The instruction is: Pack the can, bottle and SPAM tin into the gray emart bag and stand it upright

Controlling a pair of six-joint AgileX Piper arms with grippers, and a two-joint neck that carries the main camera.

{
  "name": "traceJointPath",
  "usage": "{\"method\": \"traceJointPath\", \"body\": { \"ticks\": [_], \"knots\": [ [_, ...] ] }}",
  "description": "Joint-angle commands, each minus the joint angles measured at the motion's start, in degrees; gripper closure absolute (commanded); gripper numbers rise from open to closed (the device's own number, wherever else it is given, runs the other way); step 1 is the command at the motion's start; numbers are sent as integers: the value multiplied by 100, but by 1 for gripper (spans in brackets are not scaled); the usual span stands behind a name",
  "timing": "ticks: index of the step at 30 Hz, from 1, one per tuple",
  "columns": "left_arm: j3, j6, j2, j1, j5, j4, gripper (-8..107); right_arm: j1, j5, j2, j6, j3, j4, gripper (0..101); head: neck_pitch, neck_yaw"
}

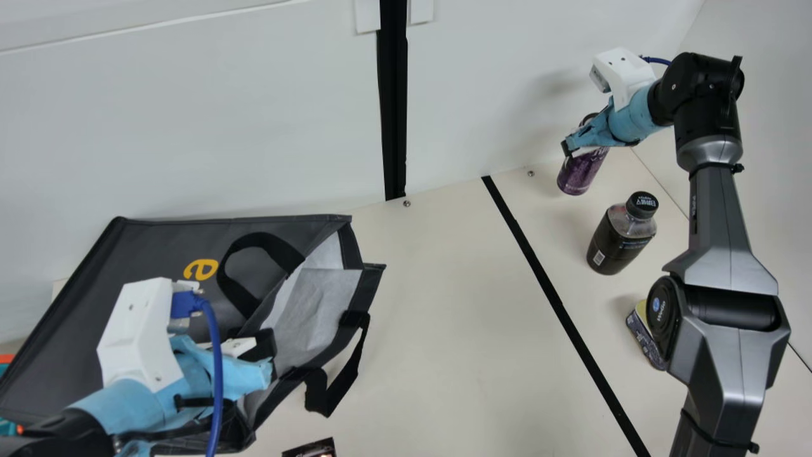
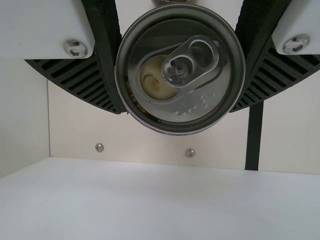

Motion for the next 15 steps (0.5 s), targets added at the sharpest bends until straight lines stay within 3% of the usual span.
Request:
{"method": "traceJointPath", "body": {
  "ticks": [1,15],
  "knots": [
    [0,0,0,0,0,0,107,8,-4,-57,-24,55,10,101,-130,-14],
    [0,0,0,0,0,0,107,119,-70,-686,-318,746,162,101,-130,-14]
  ]
}}
